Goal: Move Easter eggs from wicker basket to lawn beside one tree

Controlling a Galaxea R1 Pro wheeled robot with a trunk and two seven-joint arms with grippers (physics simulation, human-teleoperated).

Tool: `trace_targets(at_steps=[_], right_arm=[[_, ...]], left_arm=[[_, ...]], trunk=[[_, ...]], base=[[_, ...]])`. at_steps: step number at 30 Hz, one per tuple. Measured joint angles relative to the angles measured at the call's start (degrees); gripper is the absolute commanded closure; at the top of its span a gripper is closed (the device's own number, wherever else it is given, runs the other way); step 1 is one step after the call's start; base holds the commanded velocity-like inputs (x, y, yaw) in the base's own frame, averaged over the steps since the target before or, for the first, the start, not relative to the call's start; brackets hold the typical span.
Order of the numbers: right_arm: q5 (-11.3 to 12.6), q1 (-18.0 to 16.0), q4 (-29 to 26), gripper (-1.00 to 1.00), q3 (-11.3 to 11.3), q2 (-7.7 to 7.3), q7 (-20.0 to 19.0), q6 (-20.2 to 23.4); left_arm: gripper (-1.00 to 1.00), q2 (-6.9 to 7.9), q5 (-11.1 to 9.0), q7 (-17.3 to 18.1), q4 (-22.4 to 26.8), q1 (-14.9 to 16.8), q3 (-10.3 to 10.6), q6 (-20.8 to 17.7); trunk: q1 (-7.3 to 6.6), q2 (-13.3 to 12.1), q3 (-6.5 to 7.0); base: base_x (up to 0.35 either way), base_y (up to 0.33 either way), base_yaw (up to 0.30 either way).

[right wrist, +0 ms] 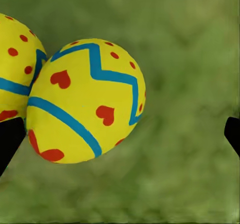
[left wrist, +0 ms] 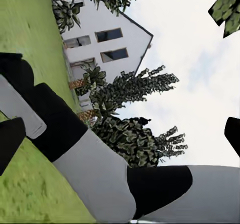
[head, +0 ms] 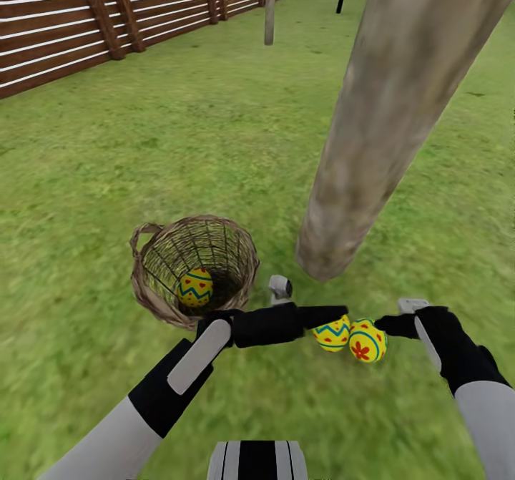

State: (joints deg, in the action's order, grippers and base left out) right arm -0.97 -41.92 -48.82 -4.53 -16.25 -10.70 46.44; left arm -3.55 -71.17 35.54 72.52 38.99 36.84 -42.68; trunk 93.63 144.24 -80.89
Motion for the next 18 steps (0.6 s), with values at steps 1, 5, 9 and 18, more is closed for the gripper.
trace_targets(at_steps=[1,5,9,18], right_arm=[[-0.01,0.07,-1.79,-1.0,-0.03,-0.2,-0.67,2.14],[0.1,0.68,-4.63,-1.0,0.04,-0.64,-1.19,3.99],[0.11,0.73,-4.96,-1.0,0.12,-0.56,-1.3,4.08],[-0.23,0.77,-6.82,-1.0,0.12,-0.62,-17.06,10.0]], left_arm=[[-1.0,0.0,-0.06,-0.17,0.15,0.0,-0.06,-0.43],[-1.0,0.49,-0.15,-0.29,2.18,0.01,-0.1,-0.76],[-1.0,0.6,-0.08,-0.3,2.98,0.01,-0.1,-0.76],[-1.0,8.07,-0.22,0.39,7.8,0.07,-6.63,-0.68]], trunk=[[-0.01,-0.01,0.22],[-0.1,-0.07,1.11],[-0.2,-0.12,1.99],[-0.31,-0.16,2.67]], base=[[-0.22,0.08,0.0],[-0.298,0.156,0.0],[-0.314,0.185,0.016],[-0.07,0.047,0.279]])
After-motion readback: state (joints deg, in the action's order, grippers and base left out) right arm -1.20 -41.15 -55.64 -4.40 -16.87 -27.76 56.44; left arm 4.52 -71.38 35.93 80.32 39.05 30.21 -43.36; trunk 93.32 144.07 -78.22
